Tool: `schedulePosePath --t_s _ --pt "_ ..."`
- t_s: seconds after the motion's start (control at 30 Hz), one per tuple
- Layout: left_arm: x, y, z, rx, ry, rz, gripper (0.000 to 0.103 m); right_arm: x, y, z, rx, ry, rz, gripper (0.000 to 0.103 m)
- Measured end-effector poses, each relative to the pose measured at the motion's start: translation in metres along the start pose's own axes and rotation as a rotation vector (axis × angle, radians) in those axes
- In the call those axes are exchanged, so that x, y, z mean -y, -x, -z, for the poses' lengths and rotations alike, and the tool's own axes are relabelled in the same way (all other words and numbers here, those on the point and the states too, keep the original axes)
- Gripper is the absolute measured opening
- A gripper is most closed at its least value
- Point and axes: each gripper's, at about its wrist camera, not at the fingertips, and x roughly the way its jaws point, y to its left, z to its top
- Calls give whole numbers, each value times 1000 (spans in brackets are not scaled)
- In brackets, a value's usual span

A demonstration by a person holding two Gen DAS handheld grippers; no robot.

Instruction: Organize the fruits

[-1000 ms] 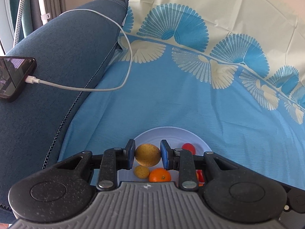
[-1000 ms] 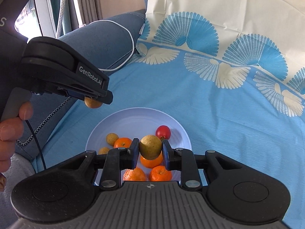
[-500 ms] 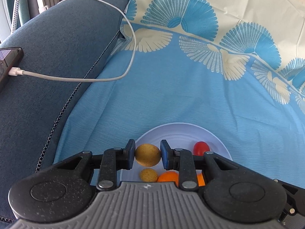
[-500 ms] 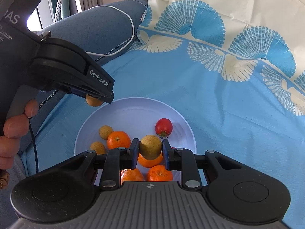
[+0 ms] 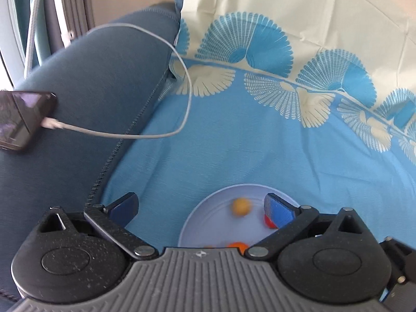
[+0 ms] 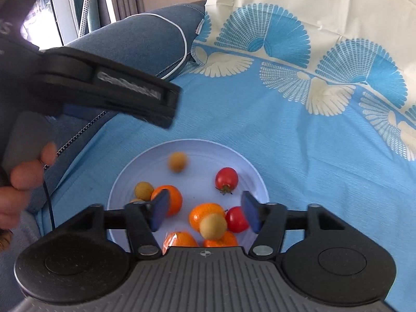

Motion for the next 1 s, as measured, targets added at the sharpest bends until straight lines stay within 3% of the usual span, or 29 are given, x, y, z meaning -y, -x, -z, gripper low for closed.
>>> schedulePosePath --t_s 0.3,1.0 --pt "-15 51 27 -44 9 -9 103 2 54 19 5 -43 63 93" --pt "-12 147 82 25 -30 -31 103 -30 150 65 111 -77 168 100"
